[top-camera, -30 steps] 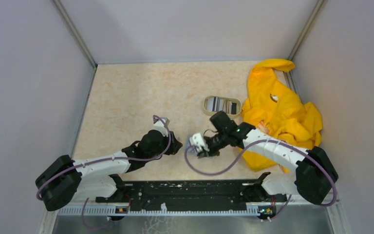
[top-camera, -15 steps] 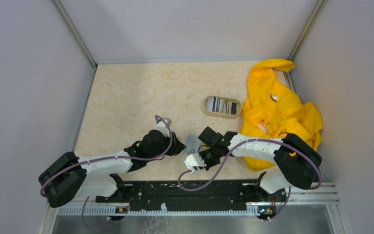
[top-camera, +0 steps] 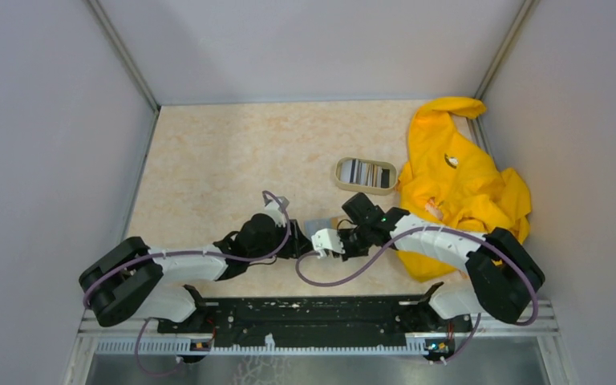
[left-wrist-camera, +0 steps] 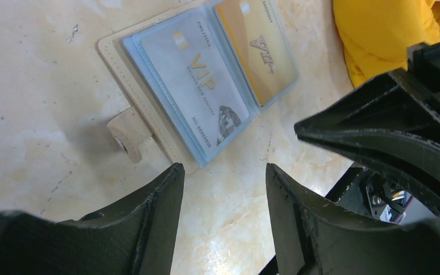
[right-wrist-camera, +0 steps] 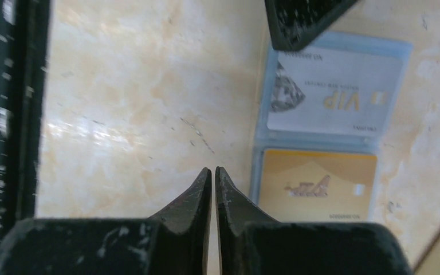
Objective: Put the credit cards into the card holder
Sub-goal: Turn over the card slot in the card holder.
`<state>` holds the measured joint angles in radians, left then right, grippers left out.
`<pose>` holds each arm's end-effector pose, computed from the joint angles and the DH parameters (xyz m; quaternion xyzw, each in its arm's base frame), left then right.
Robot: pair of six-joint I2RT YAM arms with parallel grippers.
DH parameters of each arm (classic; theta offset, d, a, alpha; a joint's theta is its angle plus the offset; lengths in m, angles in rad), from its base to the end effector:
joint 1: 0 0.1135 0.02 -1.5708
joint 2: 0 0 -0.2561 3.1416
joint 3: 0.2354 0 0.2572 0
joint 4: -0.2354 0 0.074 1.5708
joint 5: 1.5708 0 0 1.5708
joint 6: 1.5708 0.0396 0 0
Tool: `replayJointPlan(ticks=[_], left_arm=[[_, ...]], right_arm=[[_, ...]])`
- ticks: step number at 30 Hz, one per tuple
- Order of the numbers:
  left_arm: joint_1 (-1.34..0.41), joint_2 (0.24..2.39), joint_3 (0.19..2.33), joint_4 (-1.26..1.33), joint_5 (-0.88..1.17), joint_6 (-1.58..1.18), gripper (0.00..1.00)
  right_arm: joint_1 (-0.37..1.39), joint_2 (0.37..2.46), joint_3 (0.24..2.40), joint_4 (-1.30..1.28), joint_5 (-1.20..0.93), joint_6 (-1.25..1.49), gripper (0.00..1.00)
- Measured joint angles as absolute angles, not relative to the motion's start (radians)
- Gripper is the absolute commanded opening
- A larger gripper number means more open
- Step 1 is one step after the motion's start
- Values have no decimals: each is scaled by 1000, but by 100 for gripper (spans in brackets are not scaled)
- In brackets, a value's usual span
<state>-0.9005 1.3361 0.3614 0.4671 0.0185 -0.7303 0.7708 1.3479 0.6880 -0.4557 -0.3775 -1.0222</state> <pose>0.1546 -0.1962 0.1341 0.0779 0.8584 -0.3745 0.3417 0.1666 0.1822 0.1578 -0.7739 0.5644 0.1536 0.2428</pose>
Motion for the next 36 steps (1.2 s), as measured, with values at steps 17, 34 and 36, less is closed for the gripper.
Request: replayJointPlan(ticks=[17, 34, 36], left_arm=[[-878, 1311, 360, 545, -22, -786, 48], [-855, 1431, 367, 633, 51, -804, 50], [-855, 1451, 375, 634, 54, -810, 49]], right_arm=[[648, 1616, 1035, -445, -588, -437, 0], [626, 1761, 1104, -500, -508, -364, 0], [626, 1765, 1104, -506, -493, -365, 0]])
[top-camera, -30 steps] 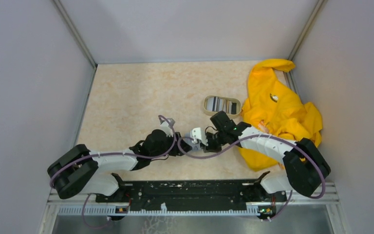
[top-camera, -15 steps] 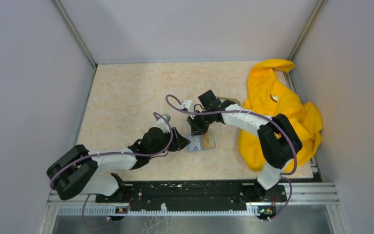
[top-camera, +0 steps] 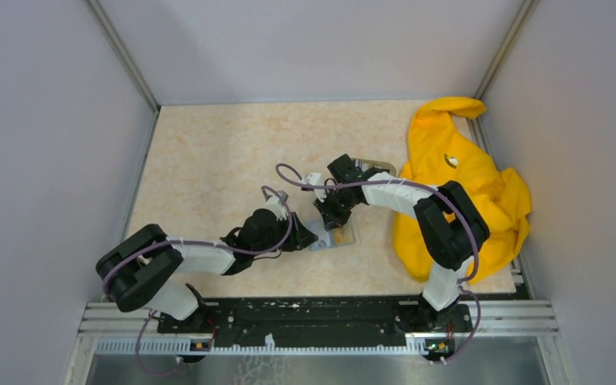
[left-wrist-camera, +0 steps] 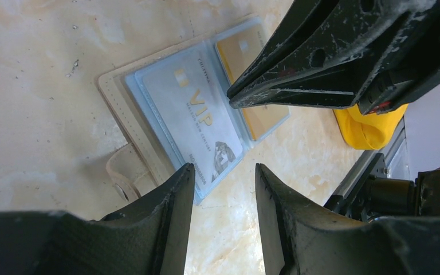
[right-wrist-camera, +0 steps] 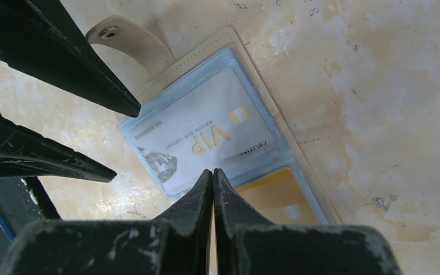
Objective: Put the credit cards into the card holder
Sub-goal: Turn over the card slot in the card holder.
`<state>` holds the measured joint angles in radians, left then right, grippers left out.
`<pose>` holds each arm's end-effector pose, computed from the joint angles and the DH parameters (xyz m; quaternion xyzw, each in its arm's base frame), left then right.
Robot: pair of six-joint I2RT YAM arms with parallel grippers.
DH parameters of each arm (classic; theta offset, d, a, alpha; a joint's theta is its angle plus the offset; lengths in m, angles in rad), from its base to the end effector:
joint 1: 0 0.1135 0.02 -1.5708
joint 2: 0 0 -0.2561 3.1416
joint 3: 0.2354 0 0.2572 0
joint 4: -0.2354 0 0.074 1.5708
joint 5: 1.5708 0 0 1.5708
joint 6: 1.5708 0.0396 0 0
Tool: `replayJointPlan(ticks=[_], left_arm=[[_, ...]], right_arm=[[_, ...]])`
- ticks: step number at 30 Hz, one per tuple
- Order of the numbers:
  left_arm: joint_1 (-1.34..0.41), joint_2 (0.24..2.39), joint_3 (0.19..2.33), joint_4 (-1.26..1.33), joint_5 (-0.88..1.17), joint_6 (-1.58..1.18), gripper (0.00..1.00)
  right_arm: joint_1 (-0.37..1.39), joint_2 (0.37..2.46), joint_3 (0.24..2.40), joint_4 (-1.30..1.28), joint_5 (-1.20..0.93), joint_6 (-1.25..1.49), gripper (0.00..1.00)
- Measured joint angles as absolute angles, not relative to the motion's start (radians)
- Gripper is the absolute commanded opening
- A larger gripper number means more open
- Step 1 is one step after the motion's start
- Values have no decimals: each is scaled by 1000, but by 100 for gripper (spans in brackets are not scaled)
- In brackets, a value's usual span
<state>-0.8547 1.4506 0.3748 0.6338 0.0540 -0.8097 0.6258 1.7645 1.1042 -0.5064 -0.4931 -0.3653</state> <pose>0.1714 -0.2002 0.1276 0.0334 0.8441 -0.4107 0.3431 0.2698 0.2181 0.1587 -0.4948 0.8125 0.2623 0.1619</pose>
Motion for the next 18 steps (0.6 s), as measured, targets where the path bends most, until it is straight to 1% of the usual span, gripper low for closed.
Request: replayJointPlan(ticks=[7, 18], left_arm=[[-854, 1513, 398, 635, 53, -816, 50], [-850, 1530, 426, 593, 38, -819, 51]], right_arm=[[625, 1785, 1104, -519, -470, -366, 0], [625, 1810, 1107, -525, -464, -367, 0]])
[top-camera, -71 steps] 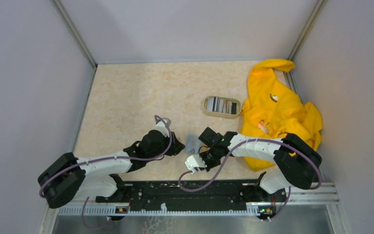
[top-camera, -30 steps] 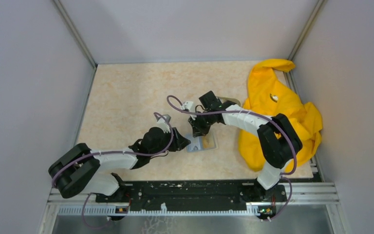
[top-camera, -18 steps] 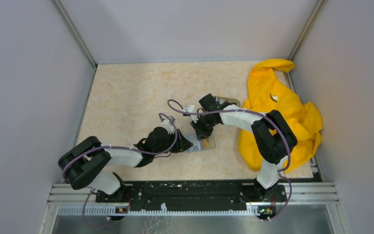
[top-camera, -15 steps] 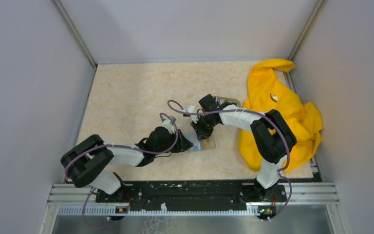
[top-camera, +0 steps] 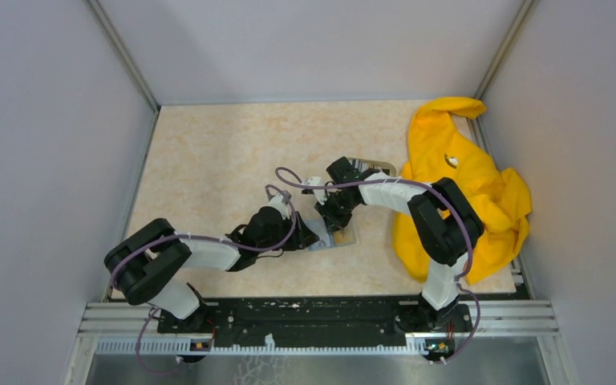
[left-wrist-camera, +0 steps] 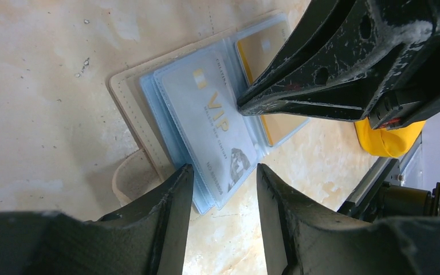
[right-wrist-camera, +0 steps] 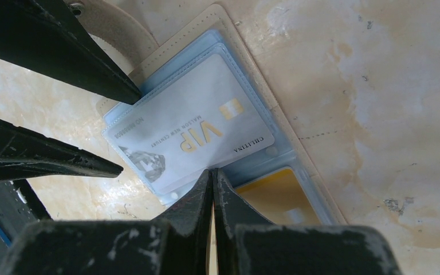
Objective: Put the credit cards into the card holder
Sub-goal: Turn over the card slot in the card holder.
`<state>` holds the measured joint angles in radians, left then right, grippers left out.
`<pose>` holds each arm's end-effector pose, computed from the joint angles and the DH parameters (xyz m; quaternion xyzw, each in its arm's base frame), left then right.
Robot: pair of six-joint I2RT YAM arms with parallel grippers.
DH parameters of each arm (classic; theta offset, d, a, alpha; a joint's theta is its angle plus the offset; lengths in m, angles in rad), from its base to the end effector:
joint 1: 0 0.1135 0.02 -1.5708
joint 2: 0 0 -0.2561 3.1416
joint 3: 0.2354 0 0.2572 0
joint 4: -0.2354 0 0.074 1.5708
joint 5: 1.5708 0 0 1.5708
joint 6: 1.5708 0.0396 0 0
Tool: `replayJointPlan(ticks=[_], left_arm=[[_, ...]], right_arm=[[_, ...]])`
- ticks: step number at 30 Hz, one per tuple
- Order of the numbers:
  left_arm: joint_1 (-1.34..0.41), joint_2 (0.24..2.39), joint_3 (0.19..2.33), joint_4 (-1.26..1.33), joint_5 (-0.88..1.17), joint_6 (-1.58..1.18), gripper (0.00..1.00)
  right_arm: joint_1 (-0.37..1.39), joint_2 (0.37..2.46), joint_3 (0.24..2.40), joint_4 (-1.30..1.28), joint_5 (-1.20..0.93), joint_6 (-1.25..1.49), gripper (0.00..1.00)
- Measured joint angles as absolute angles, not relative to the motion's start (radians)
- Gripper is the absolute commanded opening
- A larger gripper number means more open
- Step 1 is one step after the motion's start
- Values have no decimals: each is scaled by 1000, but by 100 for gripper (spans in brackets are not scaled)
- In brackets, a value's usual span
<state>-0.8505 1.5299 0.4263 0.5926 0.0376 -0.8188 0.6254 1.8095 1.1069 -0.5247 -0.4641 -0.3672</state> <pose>0.1801 -0.2075 0.1176 0.0232 0.8624 -0.3854 0.3273 0.2710 0.2175 0.1435 -0.4911 0.8245 0.2461 0.1358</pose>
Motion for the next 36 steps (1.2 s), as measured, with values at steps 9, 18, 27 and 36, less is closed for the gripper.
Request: replayJointPlan(ticks=[9, 18, 27, 36], left_arm=[[-850, 1539, 430, 607, 77, -819, 47], [-850, 1536, 430, 625, 125, -818, 46], [-850, 1537, 463, 640, 167, -816, 50], [-850, 1609, 522, 680, 239, -811, 54]], right_arm=[[625, 1810, 1107, -525, -472, -367, 0], [602, 1810, 1107, -541, -513, -364, 0], [558, 1788, 1107, -557, -568, -363, 3], [452, 1701, 1107, -566, -630, -355, 4]])
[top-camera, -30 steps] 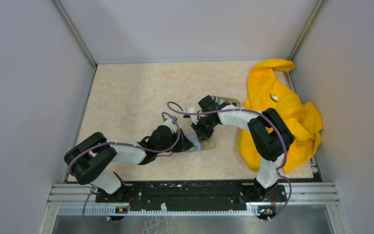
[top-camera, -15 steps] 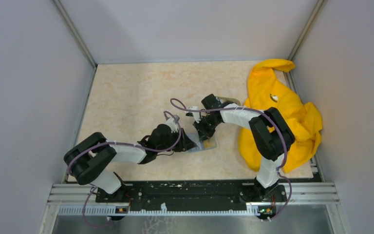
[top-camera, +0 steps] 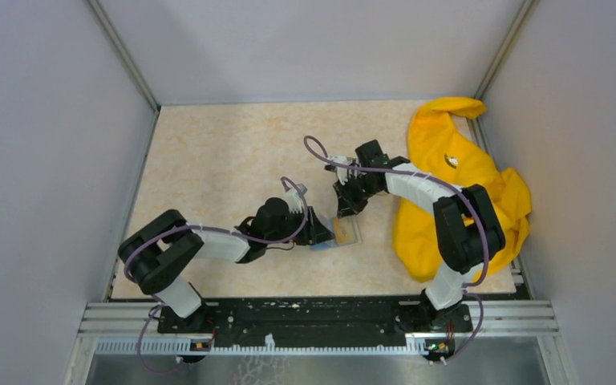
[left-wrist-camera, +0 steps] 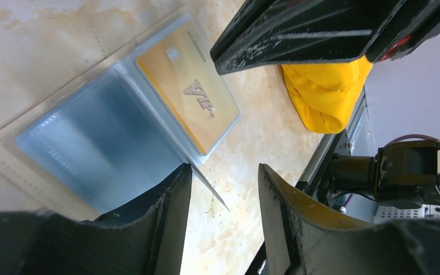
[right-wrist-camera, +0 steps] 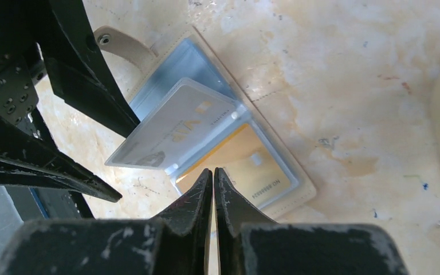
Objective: Put the credit cards into the card holder
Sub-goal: Turn over the card slot in the card holder.
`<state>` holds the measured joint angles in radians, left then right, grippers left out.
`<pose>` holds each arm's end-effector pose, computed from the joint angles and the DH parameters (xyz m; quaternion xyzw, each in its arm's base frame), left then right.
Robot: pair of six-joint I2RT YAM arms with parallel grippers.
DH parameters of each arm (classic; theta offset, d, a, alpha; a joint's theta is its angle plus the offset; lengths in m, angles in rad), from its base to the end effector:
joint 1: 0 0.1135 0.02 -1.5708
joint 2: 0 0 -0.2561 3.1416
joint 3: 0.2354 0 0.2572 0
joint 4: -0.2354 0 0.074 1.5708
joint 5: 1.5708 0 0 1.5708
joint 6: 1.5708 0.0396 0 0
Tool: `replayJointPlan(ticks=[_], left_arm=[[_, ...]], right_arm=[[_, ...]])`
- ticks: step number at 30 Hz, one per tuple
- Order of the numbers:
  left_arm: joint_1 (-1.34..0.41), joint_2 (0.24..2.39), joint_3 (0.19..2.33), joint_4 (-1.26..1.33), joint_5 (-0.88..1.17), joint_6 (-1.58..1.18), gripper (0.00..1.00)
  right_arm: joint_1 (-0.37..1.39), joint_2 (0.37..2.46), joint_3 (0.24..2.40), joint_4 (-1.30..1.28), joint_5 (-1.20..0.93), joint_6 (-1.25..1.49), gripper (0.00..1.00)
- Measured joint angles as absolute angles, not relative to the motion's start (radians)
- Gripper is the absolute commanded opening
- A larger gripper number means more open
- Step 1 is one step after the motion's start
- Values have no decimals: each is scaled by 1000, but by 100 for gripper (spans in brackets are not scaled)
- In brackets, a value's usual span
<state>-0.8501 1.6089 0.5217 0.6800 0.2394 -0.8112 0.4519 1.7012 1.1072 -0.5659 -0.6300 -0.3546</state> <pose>0.1925 -0.2334 0.1313 0.0817 0.8281 -0.4701 0.2943 0.2925 0.1679 0.1800 -0.4234 0.8313 0.3124 0.1790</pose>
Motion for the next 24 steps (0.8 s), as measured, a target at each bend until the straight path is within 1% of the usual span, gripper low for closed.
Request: replayJointPlan(ticks=[3, 13, 20, 24], left_arm=[[-850, 1643, 544, 691, 272, -810, 56], [-850, 1727, 599, 752, 370, -812, 68], [-850, 1761, 614, 806, 416, -810, 70], [-850, 1747, 613, 834, 429, -779, 70]], right_arm=[[422, 1686, 1107, -566, -643, -354, 5], [358, 1645, 1107, -565, -670, -346, 5], [345, 1637, 1107, -565, -680, -345, 6], [320, 1598, 1106, -566, -683, -348, 7]])
